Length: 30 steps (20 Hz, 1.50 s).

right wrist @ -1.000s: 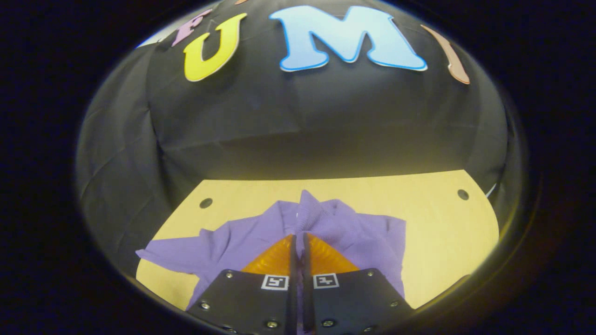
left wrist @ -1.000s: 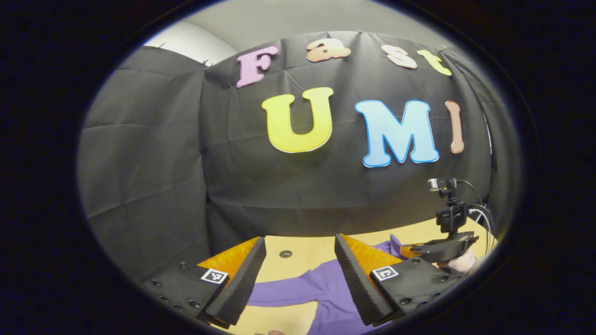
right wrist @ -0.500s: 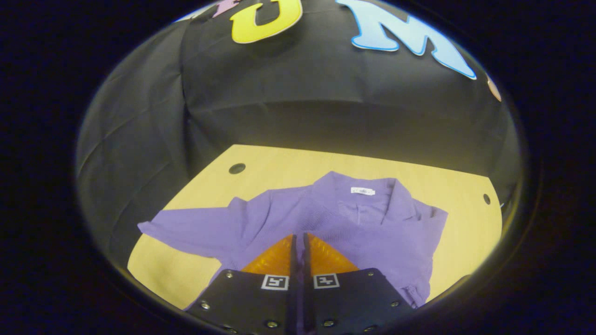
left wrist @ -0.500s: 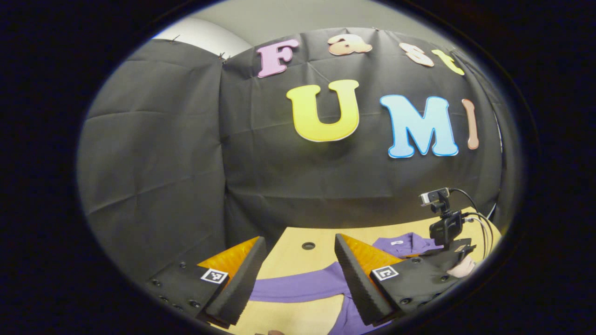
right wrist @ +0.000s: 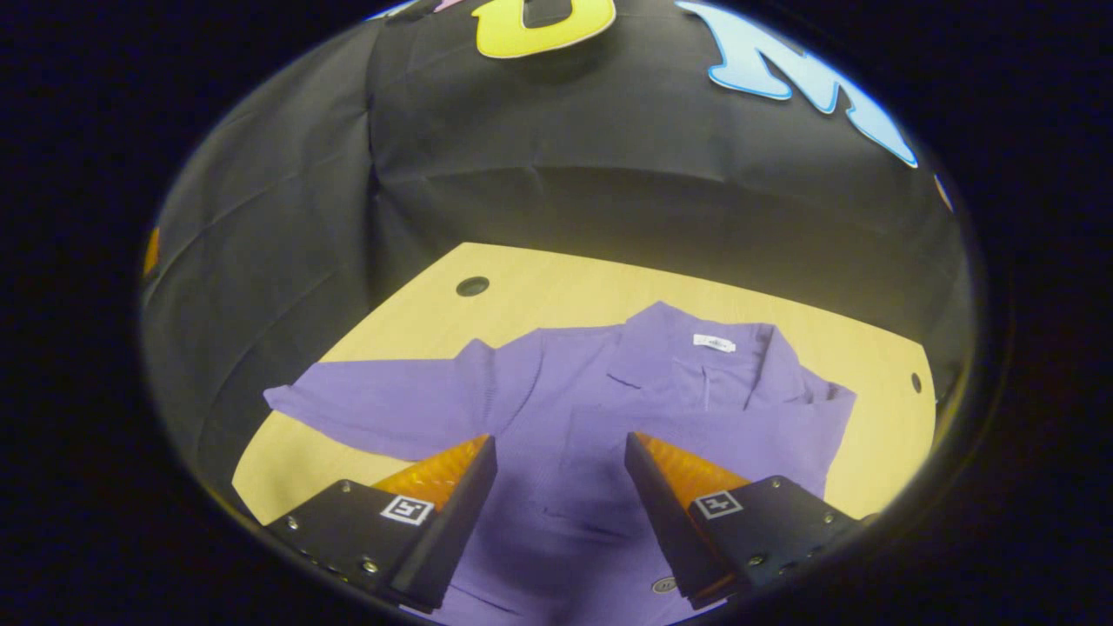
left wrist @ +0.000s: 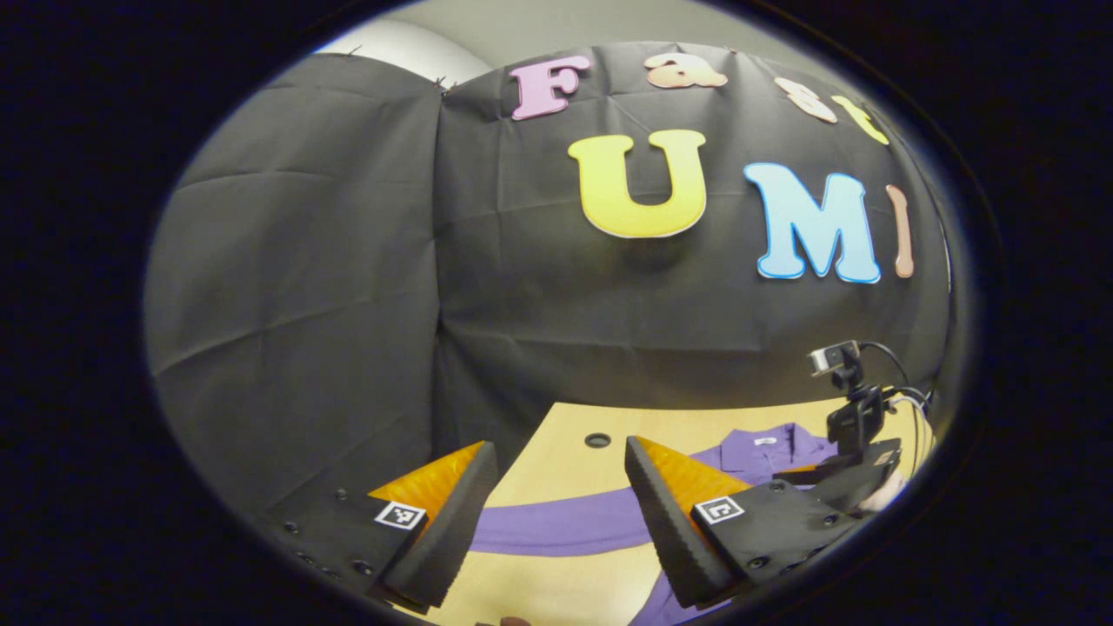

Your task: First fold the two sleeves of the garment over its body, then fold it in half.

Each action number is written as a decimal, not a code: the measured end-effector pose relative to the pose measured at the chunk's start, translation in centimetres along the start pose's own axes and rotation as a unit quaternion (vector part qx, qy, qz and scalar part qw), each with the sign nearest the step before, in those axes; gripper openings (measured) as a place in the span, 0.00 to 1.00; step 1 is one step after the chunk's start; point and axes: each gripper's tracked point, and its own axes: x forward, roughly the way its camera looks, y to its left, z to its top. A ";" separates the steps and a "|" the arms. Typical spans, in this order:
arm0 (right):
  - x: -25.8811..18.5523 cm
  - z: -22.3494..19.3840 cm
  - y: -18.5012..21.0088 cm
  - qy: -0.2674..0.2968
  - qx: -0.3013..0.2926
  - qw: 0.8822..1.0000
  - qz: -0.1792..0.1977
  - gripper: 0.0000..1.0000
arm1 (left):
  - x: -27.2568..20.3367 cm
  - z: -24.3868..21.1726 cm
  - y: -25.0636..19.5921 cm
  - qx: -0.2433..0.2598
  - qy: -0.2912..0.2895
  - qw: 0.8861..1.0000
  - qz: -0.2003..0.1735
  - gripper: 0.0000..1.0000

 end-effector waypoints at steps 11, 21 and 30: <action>-5.8 0.7 -2.6 -0.016 0.008 0.999 -0.034 0.93 | 9.0 -16.2 7.8 -0.029 0.134 0.989 0.048 0.97; -10.3 -2.4 -9.4 -0.001 0.051 0.992 -0.114 0.93 | 13.2 -27.7 9.8 -0.039 0.243 0.966 0.076 1.00; -10.4 -3.7 -10.5 0.009 0.068 0.990 -0.124 0.93 | 13.2 -29.8 9.5 -0.059 0.265 0.959 0.082 0.95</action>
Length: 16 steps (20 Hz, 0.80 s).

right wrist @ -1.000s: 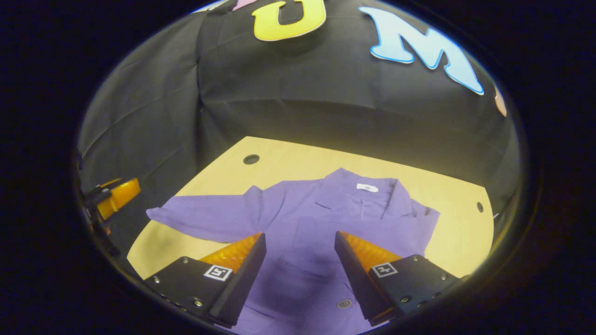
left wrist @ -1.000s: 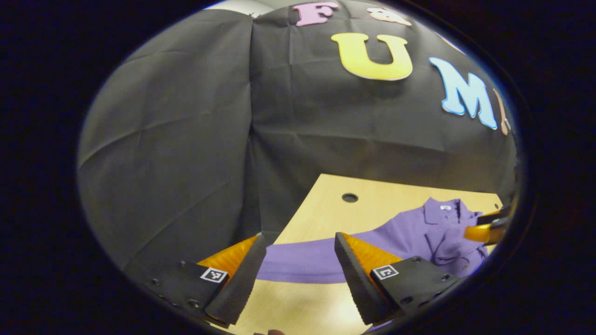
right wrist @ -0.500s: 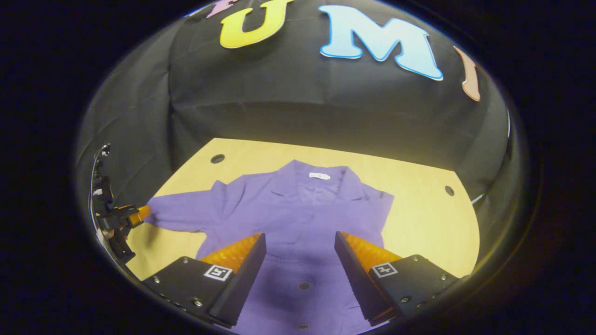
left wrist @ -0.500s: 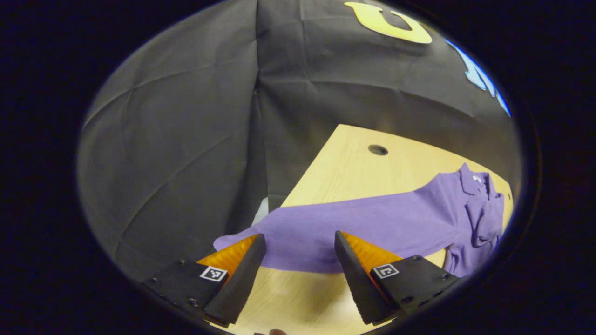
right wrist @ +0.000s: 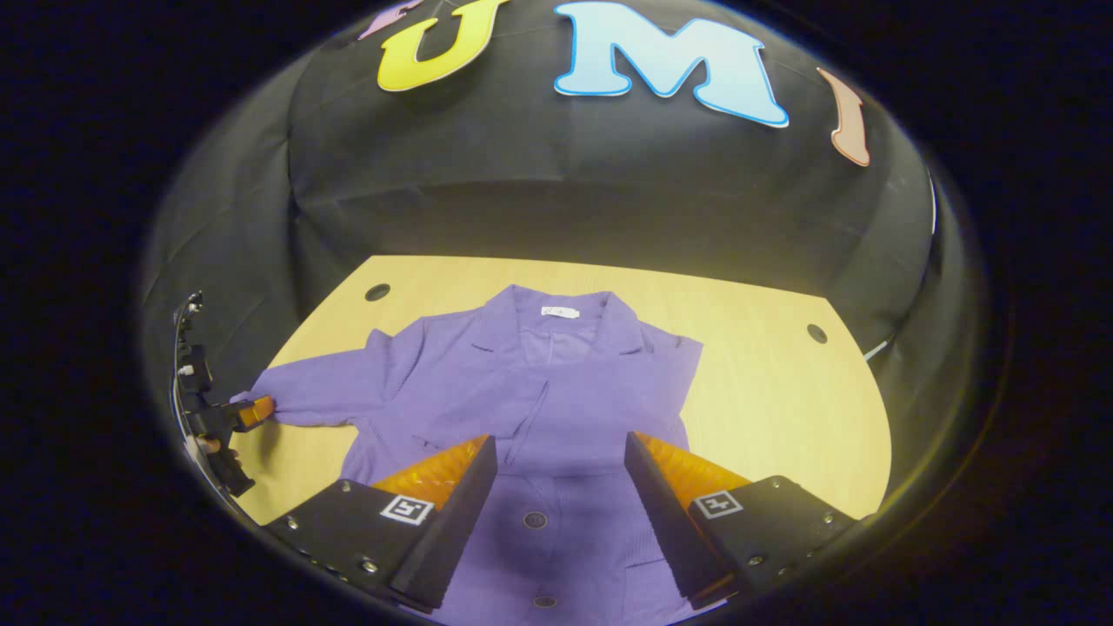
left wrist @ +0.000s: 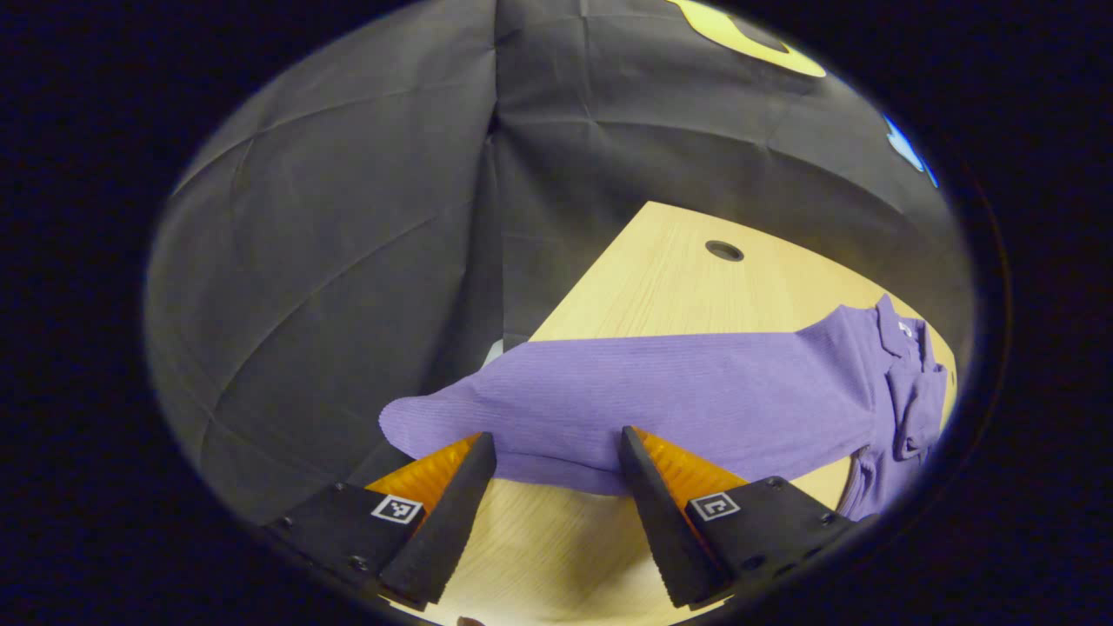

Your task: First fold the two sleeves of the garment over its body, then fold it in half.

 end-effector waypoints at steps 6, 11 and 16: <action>0.1 -0.2 -0.2 0.002 0.009 1.000 0.004 0.93 | 0.6 -0.1 -1.7 0.014 0.005 1.000 -0.017 0.70; -0.3 -0.3 -1.1 -0.002 0.017 1.000 -0.001 0.93 | 0.2 0.1 -2.8 0.022 0.011 1.000 -0.016 0.12; -1.2 -0.3 -2.2 -0.009 0.029 1.000 -0.005 0.93 | -0.4 0.9 -4.3 0.056 0.007 0.998 0.011 0.06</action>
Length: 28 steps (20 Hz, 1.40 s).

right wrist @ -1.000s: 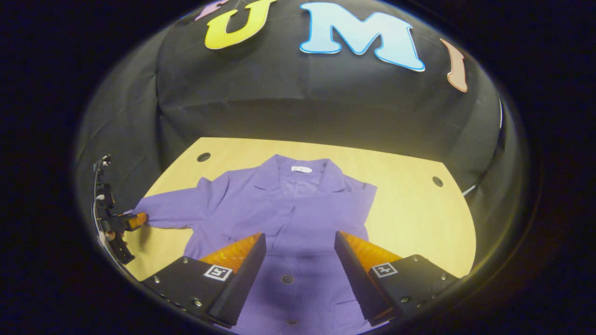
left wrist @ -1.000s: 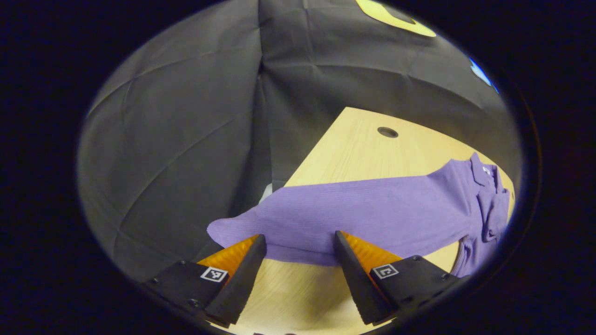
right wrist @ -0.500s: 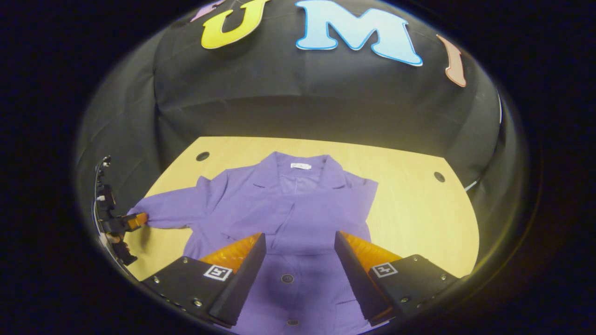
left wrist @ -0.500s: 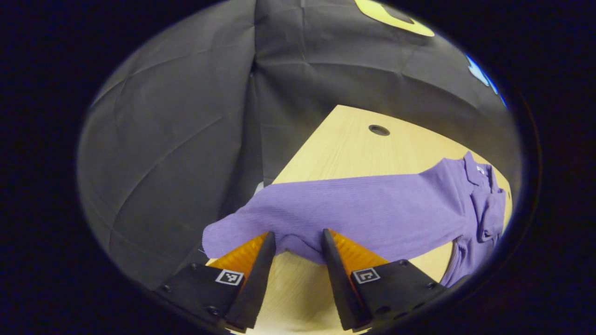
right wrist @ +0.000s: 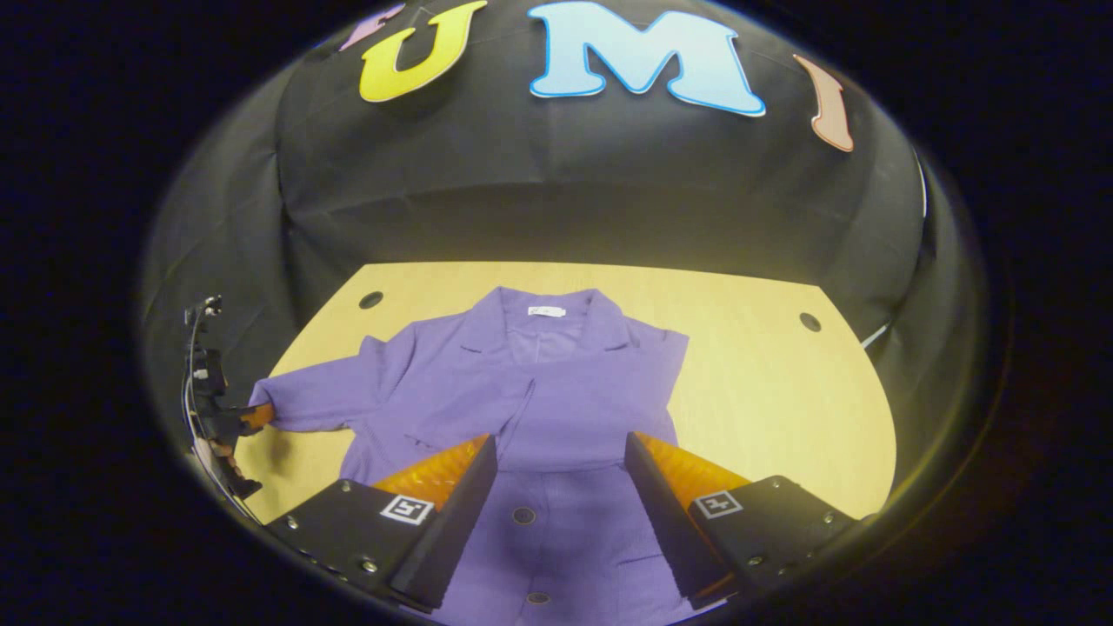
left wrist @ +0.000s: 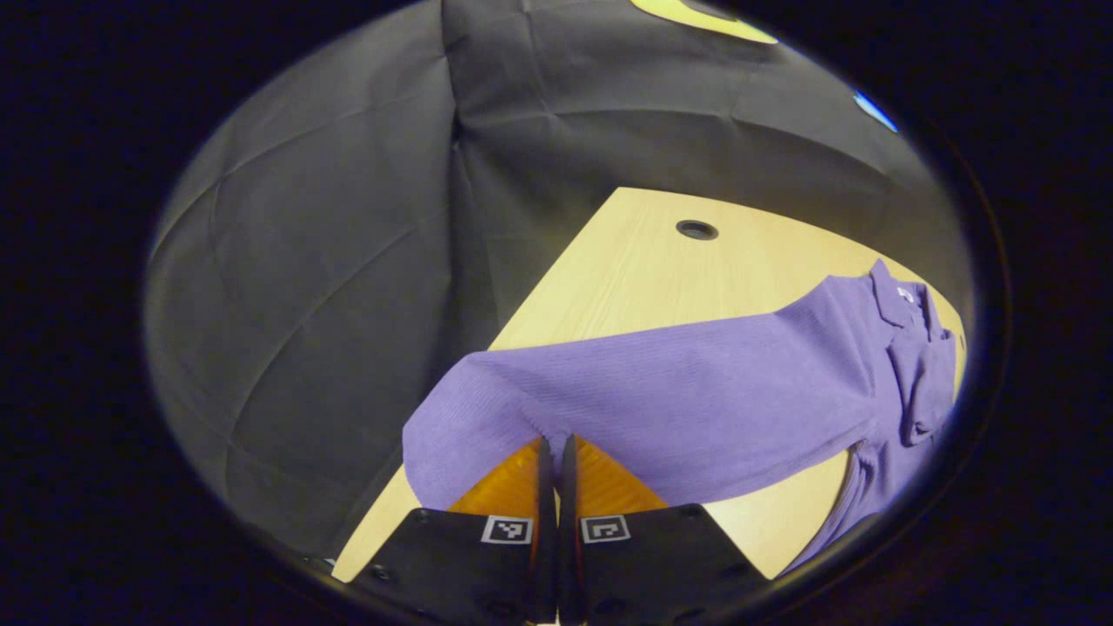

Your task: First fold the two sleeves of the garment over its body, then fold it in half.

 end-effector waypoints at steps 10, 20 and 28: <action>-2.3 -1.7 -4.7 -0.009 0.041 0.999 -0.016 0.93 | -7.7 7.6 -10.6 0.065 -0.087 0.990 -0.086 0.06; -7.0 -6.4 -14.4 -0.008 0.109 0.991 -0.072 0.93 | -15.4 10.4 -32.3 0.114 -0.138 0.960 -0.215 0.06; -10.4 -10.2 -22.1 -0.003 0.162 0.979 -0.123 0.93 | -20.1 7.2 -46.2 0.157 -0.131 0.935 -0.288 0.06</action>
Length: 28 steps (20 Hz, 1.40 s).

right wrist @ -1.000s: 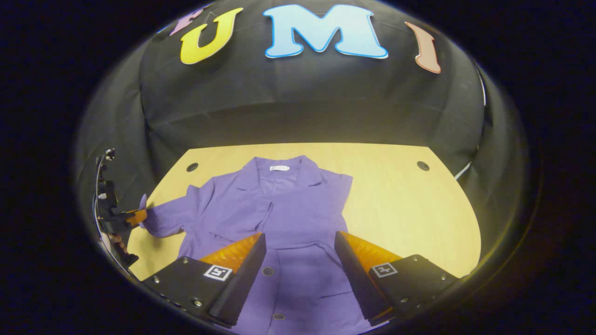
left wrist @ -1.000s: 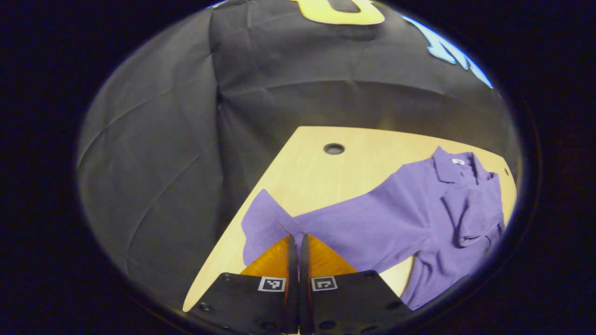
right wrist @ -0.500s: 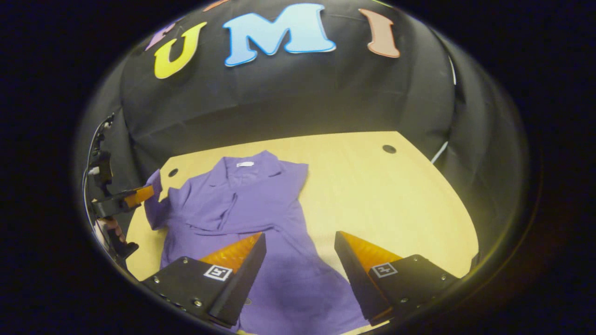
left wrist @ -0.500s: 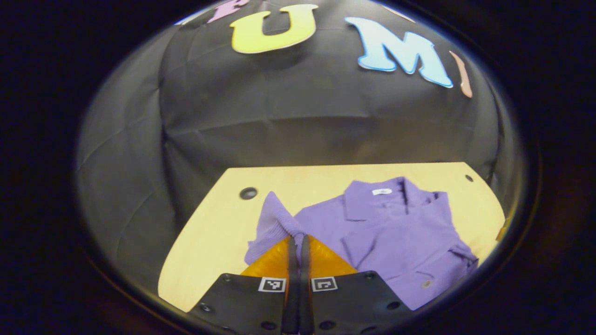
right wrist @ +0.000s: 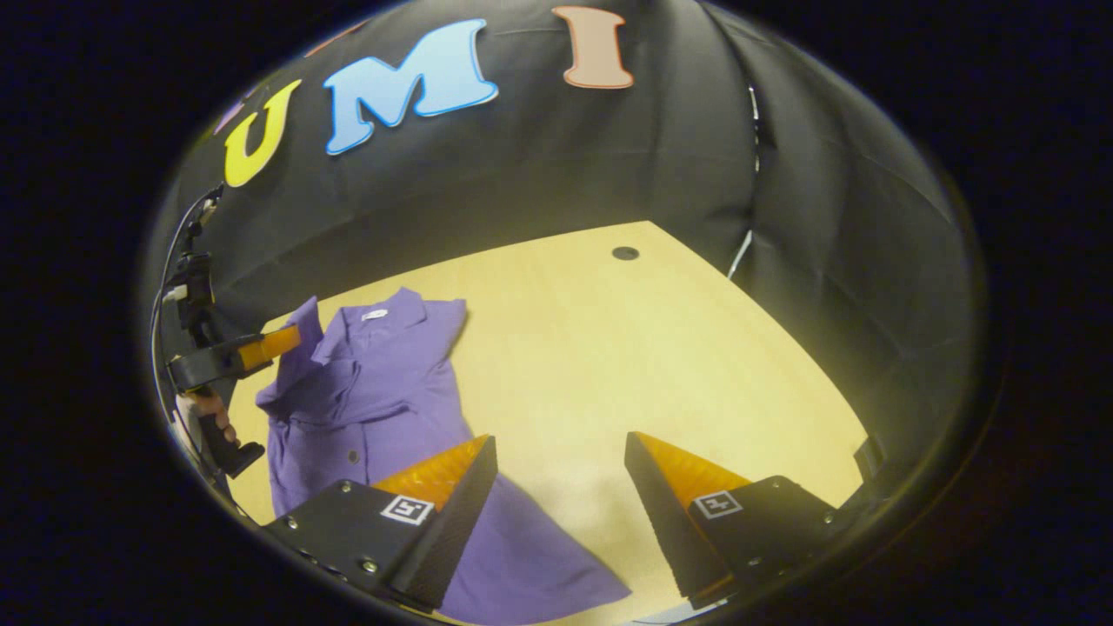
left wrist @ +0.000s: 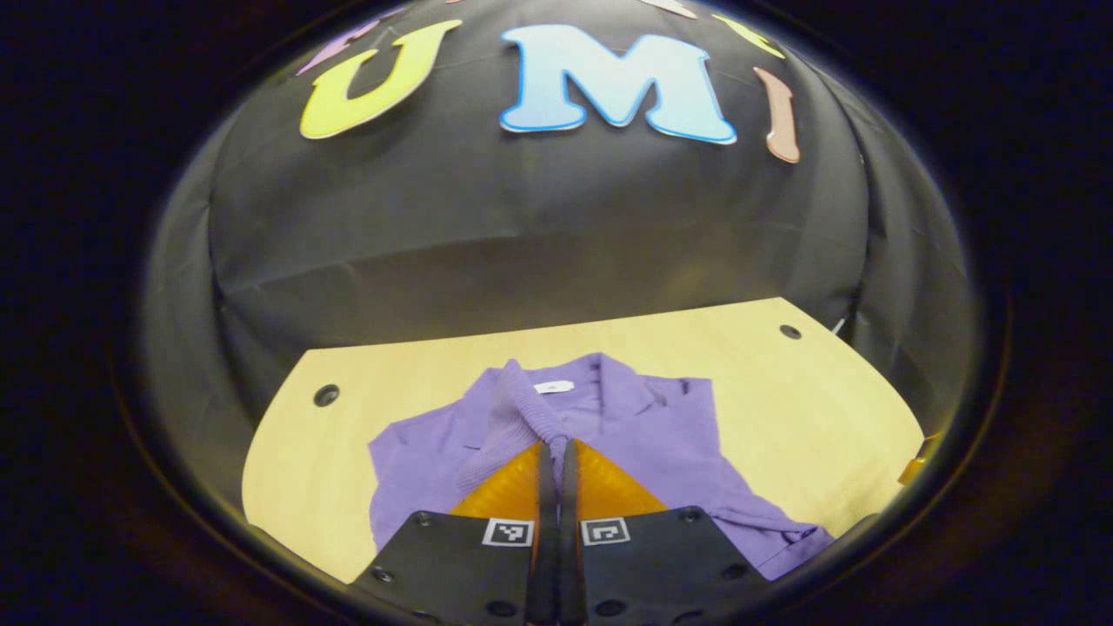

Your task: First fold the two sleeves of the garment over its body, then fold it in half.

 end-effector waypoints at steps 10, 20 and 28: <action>-0.7 -1.2 -6.8 0.013 0.018 1.000 -0.017 0.93 | 3.0 -1.9 -9.3 0.027 0.037 0.998 -0.034 0.05; -0.2 -2.0 -4.5 0.026 -0.002 1.000 0.014 0.93 | 1.1 -8.0 -9.4 0.023 0.109 0.991 -0.069 0.94; 0.5 -6.2 1.0 0.071 -0.053 0.994 0.066 0.93 | -5.7 -11.5 -2.3 0.026 0.116 0.992 -0.035 0.93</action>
